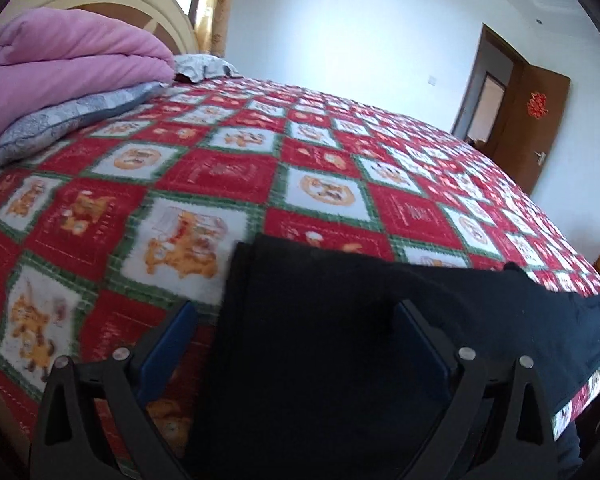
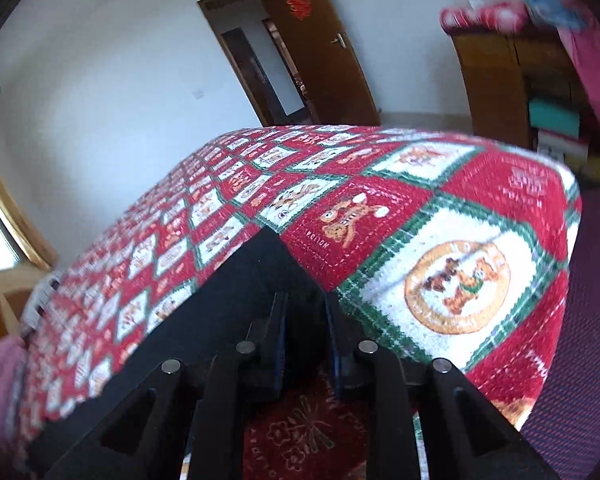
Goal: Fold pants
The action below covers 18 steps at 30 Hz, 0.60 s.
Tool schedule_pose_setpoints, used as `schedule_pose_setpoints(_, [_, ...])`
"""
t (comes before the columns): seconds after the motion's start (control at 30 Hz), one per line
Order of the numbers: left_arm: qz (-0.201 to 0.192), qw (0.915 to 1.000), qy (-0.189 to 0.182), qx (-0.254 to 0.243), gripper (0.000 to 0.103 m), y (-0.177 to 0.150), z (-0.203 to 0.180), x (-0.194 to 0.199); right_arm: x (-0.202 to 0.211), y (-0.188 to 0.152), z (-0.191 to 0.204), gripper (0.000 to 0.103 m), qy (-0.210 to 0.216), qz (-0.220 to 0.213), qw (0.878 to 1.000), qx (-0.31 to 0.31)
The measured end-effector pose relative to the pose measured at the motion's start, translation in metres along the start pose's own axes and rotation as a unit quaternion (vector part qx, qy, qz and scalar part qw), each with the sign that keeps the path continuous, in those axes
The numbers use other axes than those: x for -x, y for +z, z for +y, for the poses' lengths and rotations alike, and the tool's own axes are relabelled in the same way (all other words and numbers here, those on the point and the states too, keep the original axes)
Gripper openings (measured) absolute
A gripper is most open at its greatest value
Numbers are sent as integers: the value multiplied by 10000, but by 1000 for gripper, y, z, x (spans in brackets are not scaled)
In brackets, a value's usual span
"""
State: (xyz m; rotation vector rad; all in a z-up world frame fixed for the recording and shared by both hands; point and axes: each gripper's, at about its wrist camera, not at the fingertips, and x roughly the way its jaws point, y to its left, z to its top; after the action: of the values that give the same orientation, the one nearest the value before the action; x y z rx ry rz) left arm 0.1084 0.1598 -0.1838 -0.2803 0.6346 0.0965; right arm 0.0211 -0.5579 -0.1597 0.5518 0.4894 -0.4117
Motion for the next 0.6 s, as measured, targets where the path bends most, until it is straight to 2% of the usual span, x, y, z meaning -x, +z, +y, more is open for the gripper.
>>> schedule_pose_setpoints(0.17, [50,9997,-51,216,100,-2,14,-2,-1,0,-4,18,-19,85,10000,29])
schedule_pose_setpoints(0.37, [82,10000,-43,5,101,-6,11,-6,5,-1,-5,13,39,-39,10000,-81])
schedule_pose_setpoints(0.47, [98,9999,15,-83,101,-7,9,-8,11,-1,-2,11,46,-170,9998,-51])
schedule_pose_setpoints(0.6, [84,10000,4,-46,103,-9,10,-8,31,1,14,11,169,-587,9979,229])
